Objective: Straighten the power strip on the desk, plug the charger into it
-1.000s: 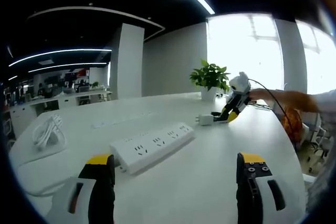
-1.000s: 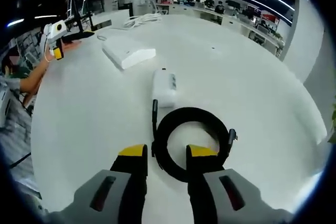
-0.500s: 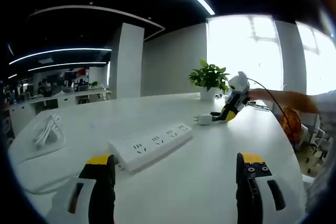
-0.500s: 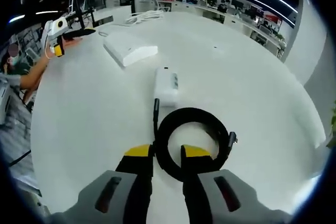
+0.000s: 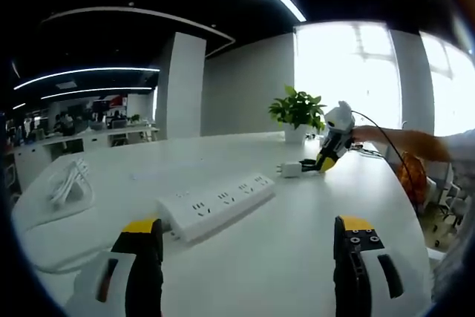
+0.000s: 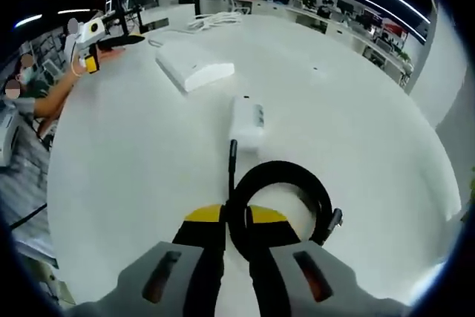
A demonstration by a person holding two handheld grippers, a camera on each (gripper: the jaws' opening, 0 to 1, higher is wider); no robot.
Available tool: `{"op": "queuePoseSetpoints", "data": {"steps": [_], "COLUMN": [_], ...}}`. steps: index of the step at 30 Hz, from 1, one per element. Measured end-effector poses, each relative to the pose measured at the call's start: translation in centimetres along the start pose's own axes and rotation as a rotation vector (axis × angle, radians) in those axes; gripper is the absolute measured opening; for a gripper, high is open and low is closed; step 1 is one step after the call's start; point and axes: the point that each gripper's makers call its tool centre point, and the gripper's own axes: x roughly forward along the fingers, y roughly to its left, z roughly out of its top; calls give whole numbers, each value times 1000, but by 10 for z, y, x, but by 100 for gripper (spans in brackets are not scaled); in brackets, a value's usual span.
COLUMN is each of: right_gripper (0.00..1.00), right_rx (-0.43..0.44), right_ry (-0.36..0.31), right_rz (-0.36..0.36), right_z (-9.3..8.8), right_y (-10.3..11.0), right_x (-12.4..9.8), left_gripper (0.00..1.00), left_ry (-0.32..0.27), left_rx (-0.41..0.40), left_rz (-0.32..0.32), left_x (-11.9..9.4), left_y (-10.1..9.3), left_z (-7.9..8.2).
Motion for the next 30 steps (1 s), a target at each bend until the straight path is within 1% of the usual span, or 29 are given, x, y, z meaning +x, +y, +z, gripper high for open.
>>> {"op": "queuePoseSetpoints", "data": {"steps": [7,9,12,14,17,18,21,23,25,26,28,30], "right_gripper": [7,7,7,7,6,6,6,6,6,5,5,5], "right_rx": [16,48,153,198,235,245,263,279,274,289,296,296], "right_ry": [-3,-16,-65,-95,-126,-135,-168,-206,-254,-277,-302,-331], "right_rz": [15,13,20,22,23,24,24,9,-2,-7,-12,-32], "right_z": [3,4,10,14,18,20,24,28,34,36,39,42], "right_y": [5,7,7,5,4,7,8,5,5,6,8,7], "right_x": [0,0,-1,-3,-5,-5,-7,-8,-11,-12,-13,-13], "left_gripper": [98,98,98,98,98,98,98,97,97,97,97,97], "left_ry": [0,-2,-4,-6,-8,-8,-11,-13,-14,-15,-16,-16], "left_rx": [-2,-2,0,0,1,0,0,-1,-1,-1,-2,-2], "left_rz": [3,3,4,5,5,6,7,8,8,8,7,8], "left_x": [-1,-2,-3,-3,-4,-5,-7,-7,-8,-8,-9,-9], "left_y": [1,1,1,1,1,1,1,1,1,0,0,0], "left_z": [-1,0,1,2,2,3,3,4,4,5,5,5]}}
